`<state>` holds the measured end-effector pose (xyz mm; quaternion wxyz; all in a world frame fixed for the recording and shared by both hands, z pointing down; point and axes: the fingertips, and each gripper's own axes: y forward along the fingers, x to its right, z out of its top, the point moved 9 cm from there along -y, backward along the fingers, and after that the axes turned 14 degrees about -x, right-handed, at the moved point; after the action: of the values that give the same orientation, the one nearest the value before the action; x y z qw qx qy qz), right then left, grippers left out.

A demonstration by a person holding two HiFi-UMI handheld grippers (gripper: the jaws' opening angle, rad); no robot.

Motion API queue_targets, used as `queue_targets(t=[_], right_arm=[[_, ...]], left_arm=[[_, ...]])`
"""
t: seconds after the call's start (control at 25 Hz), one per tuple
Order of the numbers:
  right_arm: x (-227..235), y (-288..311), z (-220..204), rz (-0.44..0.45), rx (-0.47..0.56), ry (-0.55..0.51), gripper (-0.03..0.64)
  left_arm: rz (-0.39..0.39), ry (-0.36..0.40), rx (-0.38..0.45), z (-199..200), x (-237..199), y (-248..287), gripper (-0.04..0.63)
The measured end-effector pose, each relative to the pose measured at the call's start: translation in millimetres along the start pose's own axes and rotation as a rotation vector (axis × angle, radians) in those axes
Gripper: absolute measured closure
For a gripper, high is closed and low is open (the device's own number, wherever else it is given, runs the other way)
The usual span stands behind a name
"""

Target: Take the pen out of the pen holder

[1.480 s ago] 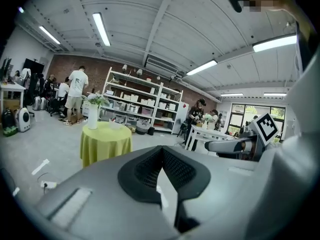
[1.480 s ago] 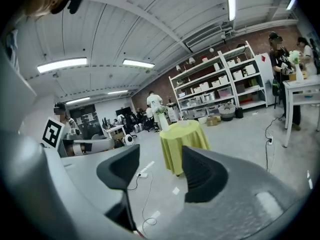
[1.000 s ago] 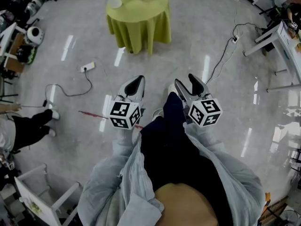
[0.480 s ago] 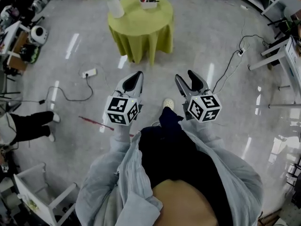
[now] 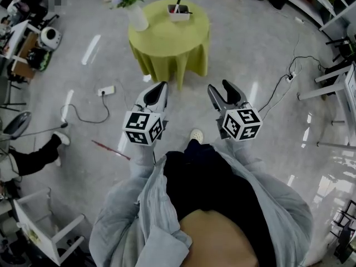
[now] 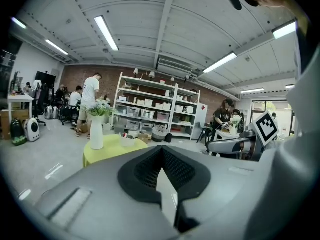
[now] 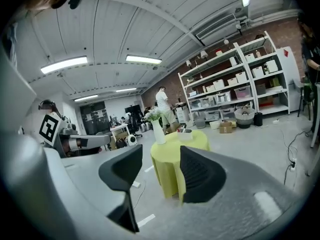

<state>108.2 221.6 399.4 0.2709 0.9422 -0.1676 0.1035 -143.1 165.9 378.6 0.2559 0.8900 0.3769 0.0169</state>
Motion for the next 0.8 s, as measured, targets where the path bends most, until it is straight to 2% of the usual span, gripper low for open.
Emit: queue_targets(t=[0.36, 0.8], right_arm=[[42, 18, 16, -0.001, 0.012, 0.010, 0.403], [47, 21, 0, 0.003, -0.028, 0.045, 0.405]], left_arm=[[0.026, 0.005, -0.014, 15, 1, 37, 0.578], [0.019, -0.028, -0.055, 0, 1, 45, 0.578]])
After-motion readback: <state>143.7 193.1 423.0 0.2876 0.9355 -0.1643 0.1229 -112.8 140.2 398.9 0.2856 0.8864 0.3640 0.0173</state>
